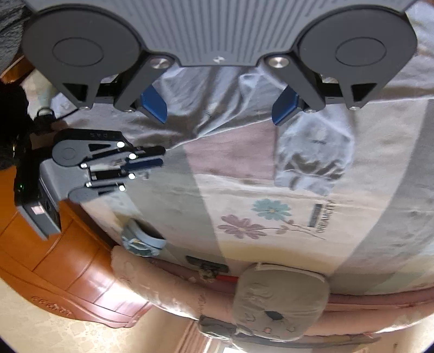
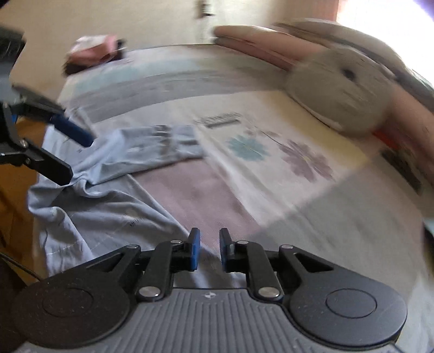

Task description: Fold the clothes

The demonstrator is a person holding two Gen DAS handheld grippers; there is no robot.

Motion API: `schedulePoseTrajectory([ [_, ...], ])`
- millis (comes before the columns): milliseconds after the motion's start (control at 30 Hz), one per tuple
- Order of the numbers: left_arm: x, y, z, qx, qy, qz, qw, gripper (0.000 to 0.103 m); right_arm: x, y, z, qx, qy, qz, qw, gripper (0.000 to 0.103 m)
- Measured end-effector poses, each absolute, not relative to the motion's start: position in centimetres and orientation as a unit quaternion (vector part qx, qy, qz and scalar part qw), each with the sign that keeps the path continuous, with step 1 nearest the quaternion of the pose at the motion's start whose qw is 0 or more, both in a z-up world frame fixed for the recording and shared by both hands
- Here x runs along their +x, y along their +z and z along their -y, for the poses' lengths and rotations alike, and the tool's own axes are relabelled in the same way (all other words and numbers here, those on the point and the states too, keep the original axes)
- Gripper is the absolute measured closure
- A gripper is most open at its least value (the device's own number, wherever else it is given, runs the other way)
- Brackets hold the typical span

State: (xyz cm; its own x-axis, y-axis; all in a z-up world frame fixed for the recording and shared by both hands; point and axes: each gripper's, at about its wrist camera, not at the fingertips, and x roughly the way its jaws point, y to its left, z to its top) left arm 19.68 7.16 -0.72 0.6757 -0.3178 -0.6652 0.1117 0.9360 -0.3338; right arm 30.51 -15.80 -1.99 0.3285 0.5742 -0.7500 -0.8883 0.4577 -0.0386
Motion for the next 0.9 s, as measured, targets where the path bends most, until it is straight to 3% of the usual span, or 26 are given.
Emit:
schedulePoseTrajectory([
  [167,22.5,-2.5,-5.6,-0.179,-0.193,-0.406,0.875,0.018,31.6,-4.3,17.9,-0.17,0.418,-0.4,0.798,0.085],
  [400,24.2,-5.7,-5.1,-0.199,-0.162,-0.462,0.849,0.019,33.6,-5.0,18.5,-0.09,0.383,-0.402,0.827,0.084],
  [533,23.4,-5.2,-6.3,-0.202,-0.154,-0.461,0.85,0.018,31.7,-3.1,21.1,-0.096,0.349,-0.4,0.842,0.065],
  [800,25.5,-5.8,-6.1,-0.14,-0.217,-0.497,0.829,0.018,24.2,-4.2,23.8,-0.095,0.263,-0.454,0.846,0.056],
  [900,25.5,-5.9,-5.7,-0.099,-0.251,-0.501,0.822,0.017,21.2,-5.5,23.4,-0.092,0.218,-0.463,0.854,0.045],
])
